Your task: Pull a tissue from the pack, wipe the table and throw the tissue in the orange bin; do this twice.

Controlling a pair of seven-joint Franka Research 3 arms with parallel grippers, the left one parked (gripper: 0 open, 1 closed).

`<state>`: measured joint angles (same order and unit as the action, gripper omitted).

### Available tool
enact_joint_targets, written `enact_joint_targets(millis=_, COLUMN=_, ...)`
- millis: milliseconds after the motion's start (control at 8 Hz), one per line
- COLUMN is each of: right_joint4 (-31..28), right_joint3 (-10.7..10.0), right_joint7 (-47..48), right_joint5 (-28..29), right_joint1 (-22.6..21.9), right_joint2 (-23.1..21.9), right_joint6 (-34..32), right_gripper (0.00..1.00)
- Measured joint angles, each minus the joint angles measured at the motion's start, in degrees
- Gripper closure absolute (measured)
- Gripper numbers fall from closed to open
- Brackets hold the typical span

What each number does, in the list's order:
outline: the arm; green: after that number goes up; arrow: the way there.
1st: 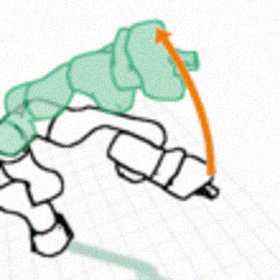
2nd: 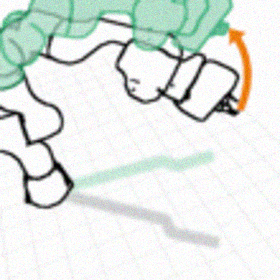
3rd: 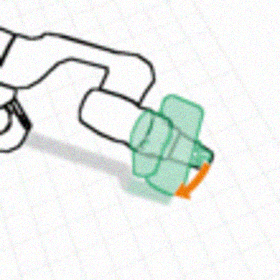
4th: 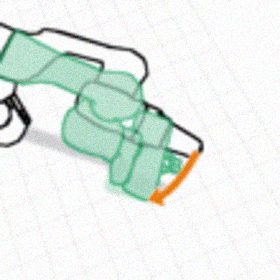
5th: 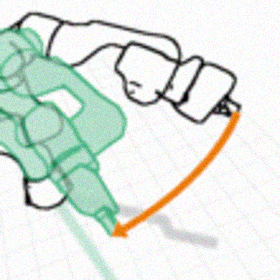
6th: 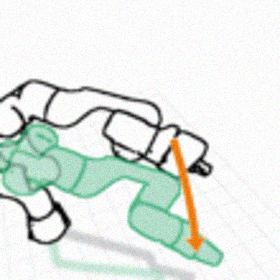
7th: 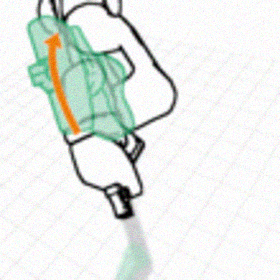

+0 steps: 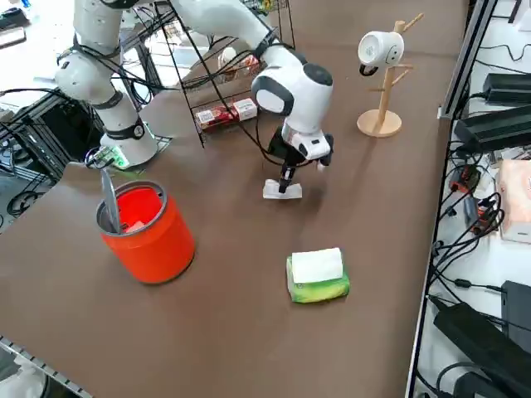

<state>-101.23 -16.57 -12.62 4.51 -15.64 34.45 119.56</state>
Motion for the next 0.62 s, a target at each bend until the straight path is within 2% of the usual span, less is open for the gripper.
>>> enact_joint_targets(millis=250, right_joint4=1.3, right_joint3=-0.52, right_joint7=0.0, right_joint5=-0.81, right_joint1=-0.2, right_joint2=-4.92, right_joint6=-7.72, right_gripper=0.99)
enact_joint_targets(millis=625, right_joint4=4.9, right_joint3=-2.92, right_joint7=-0.37, right_joint5=-10.57, right_joint1=-0.04, right_joint2=-9.73, right_joint6=-24.16, right_gripper=0.99)
